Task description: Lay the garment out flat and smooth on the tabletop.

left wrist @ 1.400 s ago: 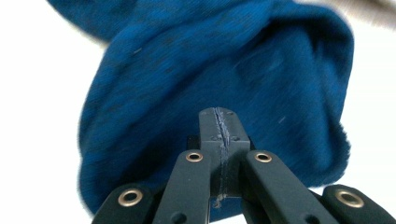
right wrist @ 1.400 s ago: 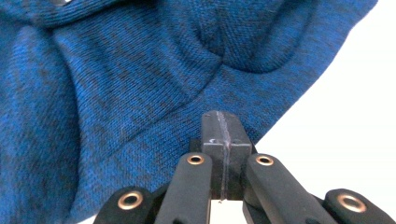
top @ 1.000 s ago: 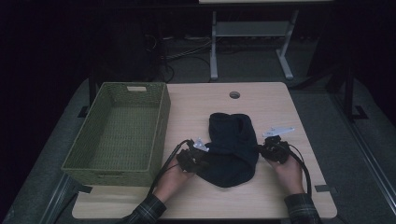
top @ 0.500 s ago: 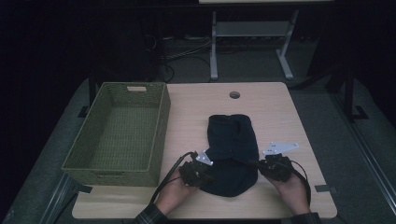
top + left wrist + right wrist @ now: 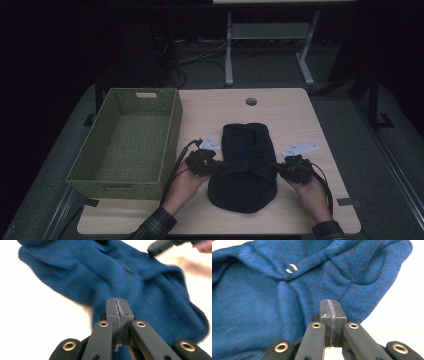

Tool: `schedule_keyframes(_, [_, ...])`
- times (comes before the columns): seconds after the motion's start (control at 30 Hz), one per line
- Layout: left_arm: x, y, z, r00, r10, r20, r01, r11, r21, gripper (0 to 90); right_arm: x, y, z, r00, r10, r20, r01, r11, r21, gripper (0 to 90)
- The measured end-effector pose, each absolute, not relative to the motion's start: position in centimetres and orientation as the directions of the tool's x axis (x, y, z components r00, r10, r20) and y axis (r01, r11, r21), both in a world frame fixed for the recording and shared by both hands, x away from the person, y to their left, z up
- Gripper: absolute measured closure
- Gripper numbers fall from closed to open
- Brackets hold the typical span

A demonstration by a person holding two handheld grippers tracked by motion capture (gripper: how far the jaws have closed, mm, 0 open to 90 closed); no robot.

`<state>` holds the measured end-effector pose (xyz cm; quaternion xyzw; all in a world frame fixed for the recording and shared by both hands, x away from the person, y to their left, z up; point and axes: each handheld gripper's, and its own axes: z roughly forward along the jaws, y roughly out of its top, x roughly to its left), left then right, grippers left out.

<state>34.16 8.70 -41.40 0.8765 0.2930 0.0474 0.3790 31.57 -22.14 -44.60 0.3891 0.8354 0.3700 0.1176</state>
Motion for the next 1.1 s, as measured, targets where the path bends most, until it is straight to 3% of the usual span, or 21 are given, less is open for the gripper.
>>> schedule_keyframes(0.2, [36.3, 7.0, -42.7, 0.816, 0.554, -0.165, 0.497, -0.527, 0.69, 89.5, 32.7, -21.8, -45.6, -0.668, 0.738, 0.098, 0.581, 0.435, 0.687, 89.8])
schedule_keyframes(0.33, [36.7, 5.7, -44.3, 0.832, 0.542, -0.119, 0.49, -0.615, 0.618, 89.8, 32.8, -21.5, -46.2, -0.67, 0.736, 0.094, 0.592, 0.453, 0.666, 89.8])
schedule_keyframes(0.43, [36.7, 5.7, -45.2, 0.83, 0.541, -0.136, 0.503, -0.622, 0.6, 90.0, 32.8, -21.4, -46.5, -0.672, 0.736, 0.087, 0.593, 0.463, 0.659, 89.9])
schedule_keyframes(1.1, [31.5, 8.4, -45.1, 0.846, 0.504, -0.175, 0.511, -0.671, 0.538, 89.9, 30.7, -20.2, -46.3, -0.7, 0.713, 0.037, 0.564, 0.52, 0.641, 89.9])
